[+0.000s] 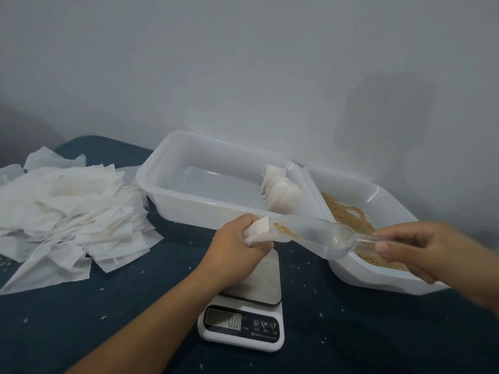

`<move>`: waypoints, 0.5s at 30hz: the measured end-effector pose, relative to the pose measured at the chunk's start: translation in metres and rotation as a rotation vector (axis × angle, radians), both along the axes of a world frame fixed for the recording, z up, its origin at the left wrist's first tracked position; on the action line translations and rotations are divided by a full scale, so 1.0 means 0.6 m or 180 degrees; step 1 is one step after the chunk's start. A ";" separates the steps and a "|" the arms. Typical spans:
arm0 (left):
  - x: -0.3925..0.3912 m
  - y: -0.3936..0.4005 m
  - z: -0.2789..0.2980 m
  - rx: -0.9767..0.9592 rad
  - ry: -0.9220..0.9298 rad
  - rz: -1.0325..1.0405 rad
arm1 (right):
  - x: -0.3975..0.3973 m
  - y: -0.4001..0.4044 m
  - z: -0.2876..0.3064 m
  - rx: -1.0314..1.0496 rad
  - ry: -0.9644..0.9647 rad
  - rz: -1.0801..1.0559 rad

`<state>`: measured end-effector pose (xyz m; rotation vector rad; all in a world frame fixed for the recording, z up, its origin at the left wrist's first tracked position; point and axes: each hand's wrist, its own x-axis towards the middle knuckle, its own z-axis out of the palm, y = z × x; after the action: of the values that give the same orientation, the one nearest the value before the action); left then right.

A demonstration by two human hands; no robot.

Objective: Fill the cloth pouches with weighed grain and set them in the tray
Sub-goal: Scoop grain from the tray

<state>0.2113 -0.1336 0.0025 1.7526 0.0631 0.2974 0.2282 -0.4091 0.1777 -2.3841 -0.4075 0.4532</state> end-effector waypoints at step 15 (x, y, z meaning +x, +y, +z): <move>-0.006 -0.009 0.041 -0.2118 0.0874 -0.0330 | 0.034 0.033 -0.161 0.2044 -0.0014 -0.0326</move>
<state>0.2074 -0.1391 0.0268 1.1181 0.2405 -0.0472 0.2487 -0.3893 0.0814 -1.7718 -0.3630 0.2223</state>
